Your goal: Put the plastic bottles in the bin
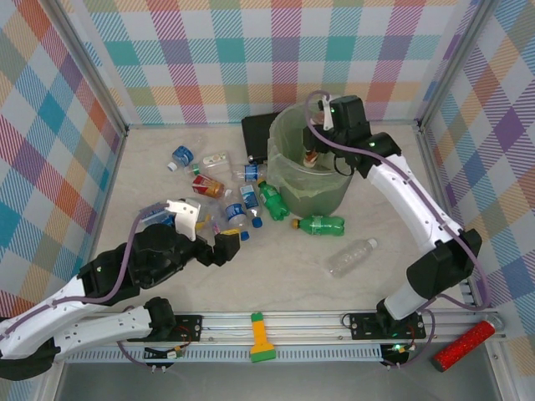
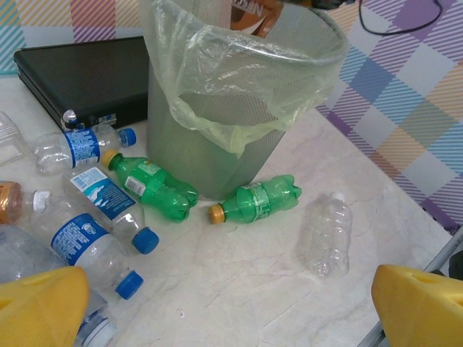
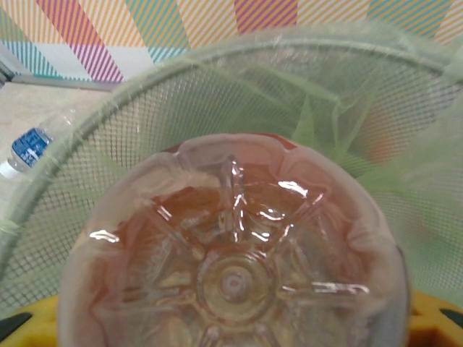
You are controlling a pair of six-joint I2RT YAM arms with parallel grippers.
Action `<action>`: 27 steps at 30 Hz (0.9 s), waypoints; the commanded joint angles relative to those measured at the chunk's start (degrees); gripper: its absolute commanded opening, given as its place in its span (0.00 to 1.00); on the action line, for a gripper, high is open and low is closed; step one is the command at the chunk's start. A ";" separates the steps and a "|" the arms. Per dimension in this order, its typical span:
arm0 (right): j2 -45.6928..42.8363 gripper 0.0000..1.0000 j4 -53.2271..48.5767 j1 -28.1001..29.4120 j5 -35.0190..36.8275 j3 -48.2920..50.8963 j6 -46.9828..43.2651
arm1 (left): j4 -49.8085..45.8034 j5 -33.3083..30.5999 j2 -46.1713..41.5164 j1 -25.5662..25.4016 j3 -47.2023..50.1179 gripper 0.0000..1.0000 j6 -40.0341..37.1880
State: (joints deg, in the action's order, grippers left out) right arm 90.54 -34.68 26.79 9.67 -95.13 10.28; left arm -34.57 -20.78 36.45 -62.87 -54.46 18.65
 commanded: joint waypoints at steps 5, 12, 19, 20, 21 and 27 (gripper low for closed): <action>-0.28 0.52 -0.28 -0.22 -5.86 3.02 2.24 | -1.14 -2.12 -1.45 -0.45 1.08 1.00 0.38; -2.43 0.63 0.66 0.26 -8.53 6.73 1.82 | -0.85 -1.85 -1.06 -0.42 0.95 1.00 0.25; -3.73 0.75 -0.25 0.20 -7.45 5.67 1.66 | -0.77 -1.57 -0.26 -0.48 0.40 1.00 0.29; -3.79 0.76 -0.34 0.20 -7.26 5.36 1.61 | -0.76 -1.53 -0.14 -0.43 0.40 1.00 0.24; -3.95 0.77 -0.49 0.19 -7.06 5.07 1.47 | -0.73 -1.48 -0.05 -0.41 0.30 1.00 0.25; -5.34 0.82 -1.43 0.20 -5.71 3.33 1.13 | -1.25 -1.54 0.31 -0.37 -0.20 1.00 0.35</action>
State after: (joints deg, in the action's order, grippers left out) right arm 87.68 -35.03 26.79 3.03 -89.17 11.51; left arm -35.81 -21.76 36.73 -62.87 -53.82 18.65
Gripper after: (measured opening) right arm 0.816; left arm 0.997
